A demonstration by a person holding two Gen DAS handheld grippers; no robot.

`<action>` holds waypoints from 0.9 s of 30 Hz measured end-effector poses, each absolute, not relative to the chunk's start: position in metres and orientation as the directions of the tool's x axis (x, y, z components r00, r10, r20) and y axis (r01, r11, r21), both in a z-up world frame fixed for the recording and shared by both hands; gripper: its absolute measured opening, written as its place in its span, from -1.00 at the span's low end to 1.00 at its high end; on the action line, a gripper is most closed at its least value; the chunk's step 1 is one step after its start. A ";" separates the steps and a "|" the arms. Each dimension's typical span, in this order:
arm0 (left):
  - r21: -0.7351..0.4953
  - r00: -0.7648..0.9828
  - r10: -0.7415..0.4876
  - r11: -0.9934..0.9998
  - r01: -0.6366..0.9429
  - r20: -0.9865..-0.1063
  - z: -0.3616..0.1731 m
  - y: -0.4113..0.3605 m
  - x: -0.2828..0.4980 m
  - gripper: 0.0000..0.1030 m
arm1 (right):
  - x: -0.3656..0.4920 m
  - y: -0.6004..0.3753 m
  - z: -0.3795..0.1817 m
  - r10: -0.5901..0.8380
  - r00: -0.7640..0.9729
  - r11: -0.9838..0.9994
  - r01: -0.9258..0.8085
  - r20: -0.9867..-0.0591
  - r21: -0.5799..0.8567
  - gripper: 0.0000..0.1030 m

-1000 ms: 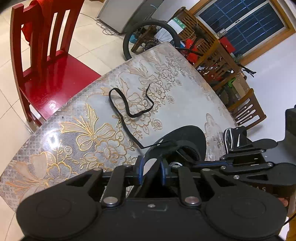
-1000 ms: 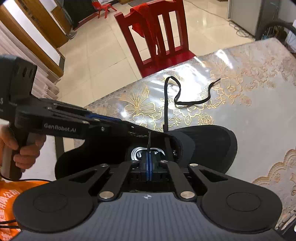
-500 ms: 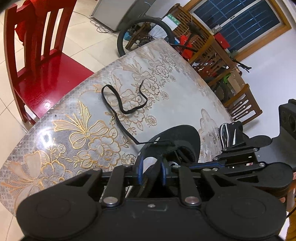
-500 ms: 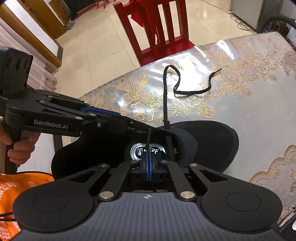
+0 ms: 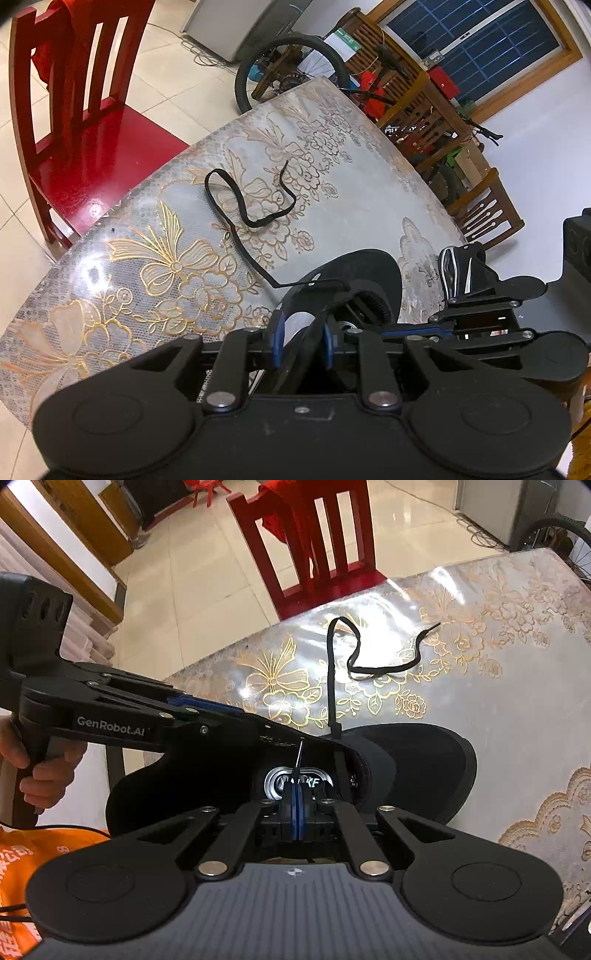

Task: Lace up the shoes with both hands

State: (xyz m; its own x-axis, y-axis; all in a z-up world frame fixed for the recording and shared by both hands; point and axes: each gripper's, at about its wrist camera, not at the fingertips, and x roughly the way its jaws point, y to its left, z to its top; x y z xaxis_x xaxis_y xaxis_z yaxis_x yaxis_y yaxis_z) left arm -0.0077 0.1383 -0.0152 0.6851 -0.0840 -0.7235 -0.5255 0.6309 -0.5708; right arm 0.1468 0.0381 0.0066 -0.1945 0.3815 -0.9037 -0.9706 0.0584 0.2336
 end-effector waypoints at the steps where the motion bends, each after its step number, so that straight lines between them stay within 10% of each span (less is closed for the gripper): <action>1: -0.570 0.685 -0.083 0.631 -0.526 -0.724 -0.015 0.138 -0.008 -0.63 | 0.146 0.038 0.006 0.385 -0.192 0.058 -0.971 -0.903 0.231 -0.98; 15: -0.552 0.681 -0.119 0.691 -0.466 -0.723 -0.011 0.122 -0.003 -0.61 | 0.151 0.039 0.001 0.502 -0.171 0.101 -0.962 -0.848 0.254 -0.97; 20: -0.438 0.668 -0.090 0.817 -0.375 -0.739 -0.002 0.096 -0.002 -0.60 | 0.156 0.024 0.012 0.497 -0.168 0.095 -0.965 -0.852 0.245 -0.43; 27: -0.354 0.641 -0.058 0.869 -0.345 -0.766 -0.004 0.091 -0.008 -0.47 | 0.159 0.040 0.024 0.508 -0.168 0.072 -0.969 -0.845 0.236 -0.40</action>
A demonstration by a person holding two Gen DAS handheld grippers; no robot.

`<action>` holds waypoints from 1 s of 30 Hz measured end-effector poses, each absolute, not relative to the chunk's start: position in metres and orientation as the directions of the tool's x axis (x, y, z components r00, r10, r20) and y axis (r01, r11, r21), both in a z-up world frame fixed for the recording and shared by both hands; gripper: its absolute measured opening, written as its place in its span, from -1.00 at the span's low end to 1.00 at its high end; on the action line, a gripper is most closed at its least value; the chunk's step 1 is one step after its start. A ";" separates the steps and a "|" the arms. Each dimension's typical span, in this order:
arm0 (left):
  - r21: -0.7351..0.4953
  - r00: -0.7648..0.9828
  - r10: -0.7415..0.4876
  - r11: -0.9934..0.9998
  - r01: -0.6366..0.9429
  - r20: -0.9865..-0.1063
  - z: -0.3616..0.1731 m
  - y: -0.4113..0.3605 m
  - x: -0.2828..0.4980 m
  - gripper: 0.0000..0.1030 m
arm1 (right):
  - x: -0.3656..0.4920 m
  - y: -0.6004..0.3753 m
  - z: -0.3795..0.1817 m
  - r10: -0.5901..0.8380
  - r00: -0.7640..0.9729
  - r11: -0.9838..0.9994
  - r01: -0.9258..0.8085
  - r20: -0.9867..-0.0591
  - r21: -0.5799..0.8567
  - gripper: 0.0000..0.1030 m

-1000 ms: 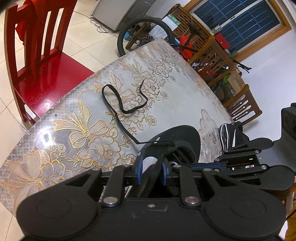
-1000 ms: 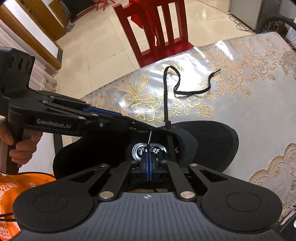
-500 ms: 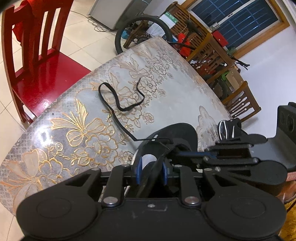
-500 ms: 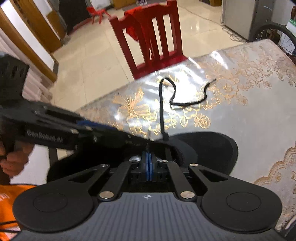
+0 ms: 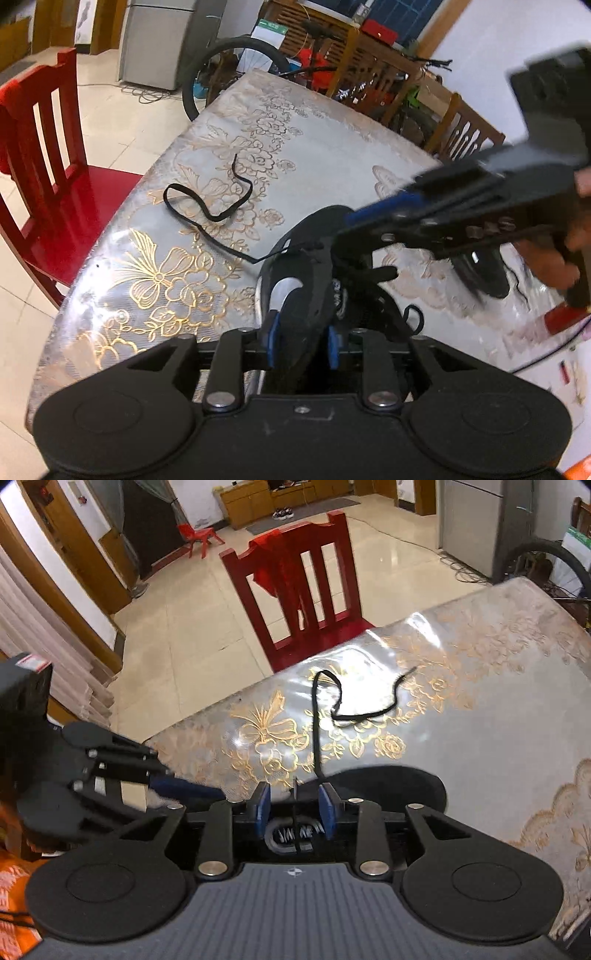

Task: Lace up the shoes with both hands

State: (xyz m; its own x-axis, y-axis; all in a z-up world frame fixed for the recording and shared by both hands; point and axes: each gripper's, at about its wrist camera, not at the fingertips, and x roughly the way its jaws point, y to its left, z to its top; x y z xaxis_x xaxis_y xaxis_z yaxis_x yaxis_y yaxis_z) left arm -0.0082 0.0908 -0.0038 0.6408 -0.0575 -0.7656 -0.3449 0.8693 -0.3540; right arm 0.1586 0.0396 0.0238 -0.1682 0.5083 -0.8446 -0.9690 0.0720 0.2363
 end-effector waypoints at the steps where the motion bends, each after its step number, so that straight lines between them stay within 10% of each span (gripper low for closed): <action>1: -0.344 0.636 -0.050 0.872 -0.349 -0.770 -0.005 0.091 -0.009 -0.40 | 0.155 0.046 0.020 0.491 -0.169 0.057 -0.973 -0.854 0.226 -0.41; 12: -0.217 0.632 0.025 0.928 -0.304 -0.775 -0.004 0.081 -0.005 -0.30 | 0.143 0.073 -0.008 0.409 -0.109 0.055 -0.988 -0.906 0.144 -0.95; 21: -0.341 0.777 -0.026 0.907 -0.246 -0.629 0.031 0.119 0.011 -0.35 | 0.195 -0.027 0.018 0.903 -0.266 0.125 -0.588 -0.337 0.799 -0.99; 24: -0.304 0.751 -0.032 0.925 -0.227 -0.660 0.027 0.125 0.034 -0.93 | 0.195 -0.044 0.018 0.949 -0.246 0.046 -0.512 -0.198 0.858 -0.99; 30: -0.330 0.729 -0.022 0.901 -0.282 -0.685 0.029 0.149 0.006 -0.68 | 0.180 -0.056 0.039 0.913 -0.045 0.245 -0.733 -0.405 0.634 -0.67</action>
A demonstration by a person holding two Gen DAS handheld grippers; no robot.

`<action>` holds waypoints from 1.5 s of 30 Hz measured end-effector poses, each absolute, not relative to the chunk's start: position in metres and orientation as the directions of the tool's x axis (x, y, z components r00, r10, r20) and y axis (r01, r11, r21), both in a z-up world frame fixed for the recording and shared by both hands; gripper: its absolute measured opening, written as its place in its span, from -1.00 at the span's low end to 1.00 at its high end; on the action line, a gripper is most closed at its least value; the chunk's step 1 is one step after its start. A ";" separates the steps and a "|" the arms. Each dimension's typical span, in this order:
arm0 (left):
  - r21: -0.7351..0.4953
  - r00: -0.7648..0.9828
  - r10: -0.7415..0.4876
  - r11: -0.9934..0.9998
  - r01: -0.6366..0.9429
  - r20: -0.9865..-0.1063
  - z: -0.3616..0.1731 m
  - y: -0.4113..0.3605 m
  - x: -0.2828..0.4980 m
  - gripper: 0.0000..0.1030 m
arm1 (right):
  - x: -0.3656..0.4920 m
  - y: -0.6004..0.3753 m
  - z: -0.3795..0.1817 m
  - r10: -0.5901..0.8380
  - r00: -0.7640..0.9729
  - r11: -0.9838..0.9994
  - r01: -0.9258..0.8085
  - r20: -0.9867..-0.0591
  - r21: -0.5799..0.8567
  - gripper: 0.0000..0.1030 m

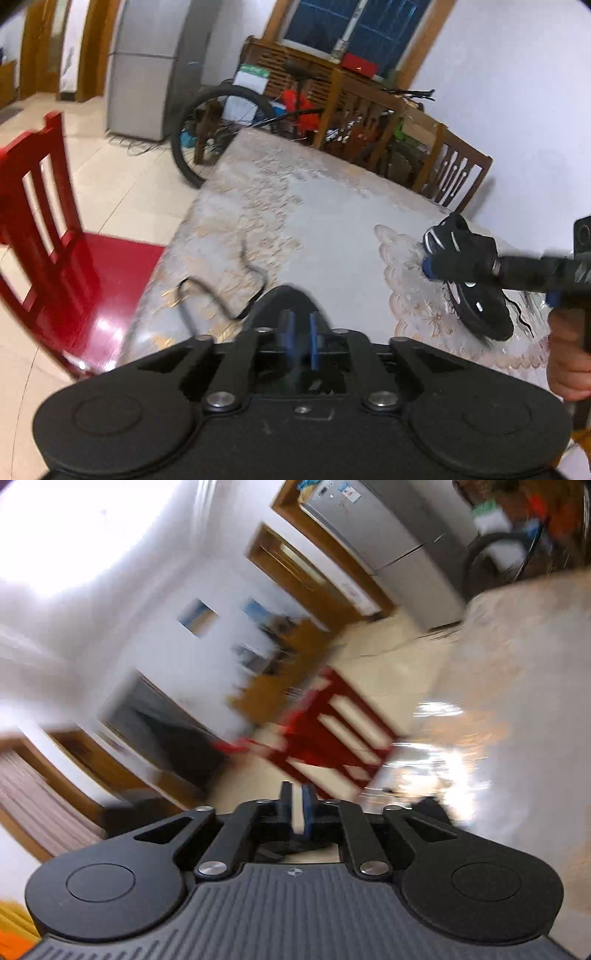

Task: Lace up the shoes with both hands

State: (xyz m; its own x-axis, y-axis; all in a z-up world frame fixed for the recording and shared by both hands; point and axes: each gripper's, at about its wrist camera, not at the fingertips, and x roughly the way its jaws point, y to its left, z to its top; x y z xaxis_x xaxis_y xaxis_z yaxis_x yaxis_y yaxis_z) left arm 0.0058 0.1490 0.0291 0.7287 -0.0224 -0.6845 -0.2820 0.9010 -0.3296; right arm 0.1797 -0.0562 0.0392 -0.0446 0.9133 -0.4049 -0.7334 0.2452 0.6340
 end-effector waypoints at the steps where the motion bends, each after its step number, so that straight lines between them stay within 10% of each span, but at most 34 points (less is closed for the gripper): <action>1: -0.327 0.718 -0.025 0.901 -0.286 -0.696 0.027 0.151 -0.003 -0.58 | 0.173 -0.055 0.039 0.891 -0.014 0.278 -0.773 -0.453 0.571 -0.53; 6: -0.381 0.704 -0.069 0.876 -0.297 -0.707 0.013 0.145 -0.019 -0.29 | 0.154 -0.053 0.019 0.820 0.064 0.383 -0.799 -0.569 0.462 -0.31; 24: -0.210 0.677 -0.043 0.963 -0.168 -0.735 -0.006 0.122 0.012 -0.31 | 0.108 0.002 -0.015 0.614 0.110 0.262 -0.963 -0.782 0.071 -0.46; 28: -0.156 0.676 -0.029 0.979 -0.128 -0.736 -0.003 0.117 0.013 -0.29 | 0.110 -0.002 -0.010 0.631 0.124 0.289 -0.954 -0.766 0.084 -0.91; 45: -0.131 0.688 -0.107 0.991 0.017 -0.718 -0.006 0.114 0.024 -0.43 | 0.096 -0.012 0.005 0.692 0.168 0.317 -0.945 -0.702 0.086 -0.91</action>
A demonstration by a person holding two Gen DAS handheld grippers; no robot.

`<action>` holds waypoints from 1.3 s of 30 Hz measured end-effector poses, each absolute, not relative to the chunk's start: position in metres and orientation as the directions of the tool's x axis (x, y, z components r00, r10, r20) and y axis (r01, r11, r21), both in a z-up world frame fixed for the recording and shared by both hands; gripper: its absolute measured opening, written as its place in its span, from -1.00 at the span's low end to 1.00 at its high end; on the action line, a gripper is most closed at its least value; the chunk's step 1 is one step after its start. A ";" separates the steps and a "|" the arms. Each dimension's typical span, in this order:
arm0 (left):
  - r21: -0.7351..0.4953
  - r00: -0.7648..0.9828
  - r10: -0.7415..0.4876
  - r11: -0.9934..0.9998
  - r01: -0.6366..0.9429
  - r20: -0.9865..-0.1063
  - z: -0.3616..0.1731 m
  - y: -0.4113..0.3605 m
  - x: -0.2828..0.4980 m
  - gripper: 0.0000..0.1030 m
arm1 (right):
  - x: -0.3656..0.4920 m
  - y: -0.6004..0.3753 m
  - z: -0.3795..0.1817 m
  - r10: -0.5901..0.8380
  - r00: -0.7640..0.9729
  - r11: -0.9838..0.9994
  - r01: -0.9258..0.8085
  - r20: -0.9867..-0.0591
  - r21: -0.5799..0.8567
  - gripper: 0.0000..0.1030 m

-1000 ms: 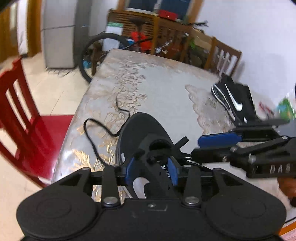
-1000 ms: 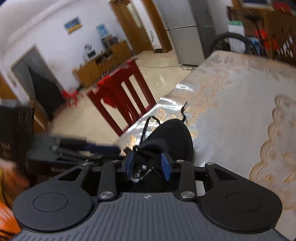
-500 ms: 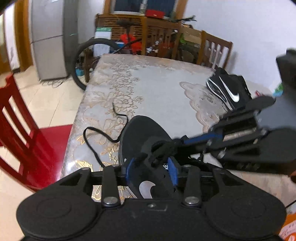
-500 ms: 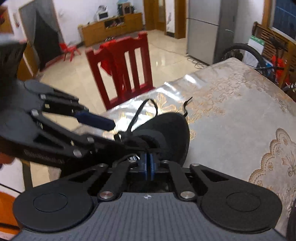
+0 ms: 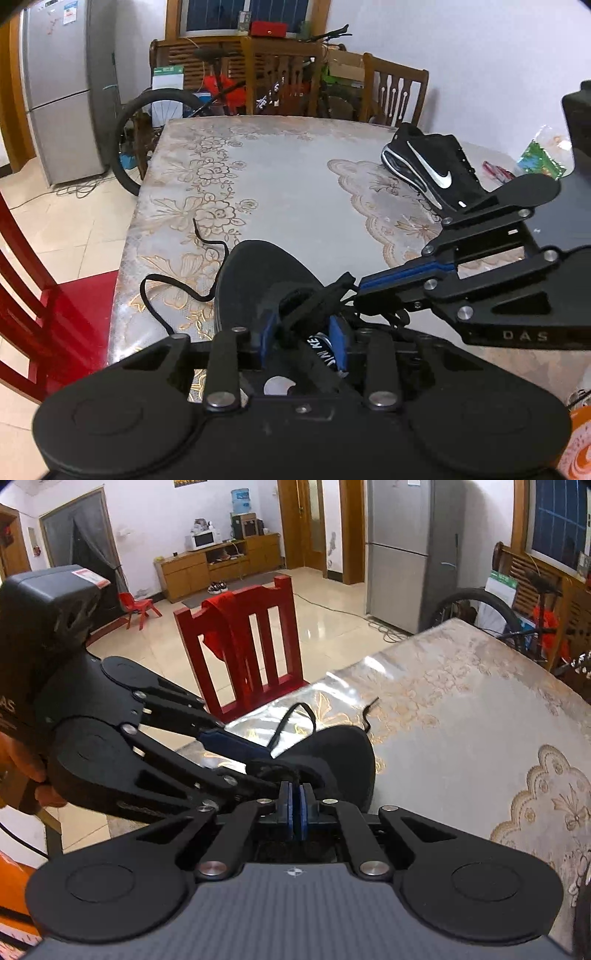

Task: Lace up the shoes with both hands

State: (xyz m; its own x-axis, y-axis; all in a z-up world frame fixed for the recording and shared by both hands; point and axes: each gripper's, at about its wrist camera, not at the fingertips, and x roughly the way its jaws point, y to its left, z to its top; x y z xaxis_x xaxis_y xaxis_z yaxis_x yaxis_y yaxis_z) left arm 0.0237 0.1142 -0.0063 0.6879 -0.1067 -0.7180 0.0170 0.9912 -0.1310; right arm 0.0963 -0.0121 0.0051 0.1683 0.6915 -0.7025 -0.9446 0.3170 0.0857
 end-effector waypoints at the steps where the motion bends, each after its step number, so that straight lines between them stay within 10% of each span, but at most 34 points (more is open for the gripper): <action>1: -0.131 0.695 -0.103 0.991 0.013 -0.712 -0.005 0.117 0.022 -0.43 | 0.096 -0.012 0.004 0.688 0.171 0.321 -0.943 -0.705 0.084 -0.91; 10: -0.097 0.674 -0.121 0.993 0.073 -0.728 -0.015 0.119 0.038 -0.48 | 0.092 -0.007 0.003 0.675 0.197 0.356 -0.931 -0.711 0.080 -0.91; 18: -0.162 0.706 -0.152 0.985 0.054 -0.692 -0.014 0.133 0.033 -0.91 | 0.087 -0.005 -0.004 0.637 0.246 0.431 -0.899 -0.730 0.073 -0.87; 22: -0.232 0.724 -0.178 0.972 0.025 -0.667 -0.008 0.138 0.037 -0.99 | 0.088 -0.005 -0.003 0.642 0.271 0.486 -0.867 -0.717 0.108 -0.31; 27: -0.300 0.771 -0.208 0.954 0.023 -0.601 0.016 0.153 0.023 -0.99 | 0.081 0.004 0.000 0.709 0.234 0.447 -0.879 -0.665 0.166 -0.30; 39: -0.305 0.784 -0.225 0.951 0.048 -0.579 0.032 0.154 0.024 -0.99 | 0.082 0.048 -0.017 0.700 0.250 0.486 -0.854 -0.669 0.188 -0.98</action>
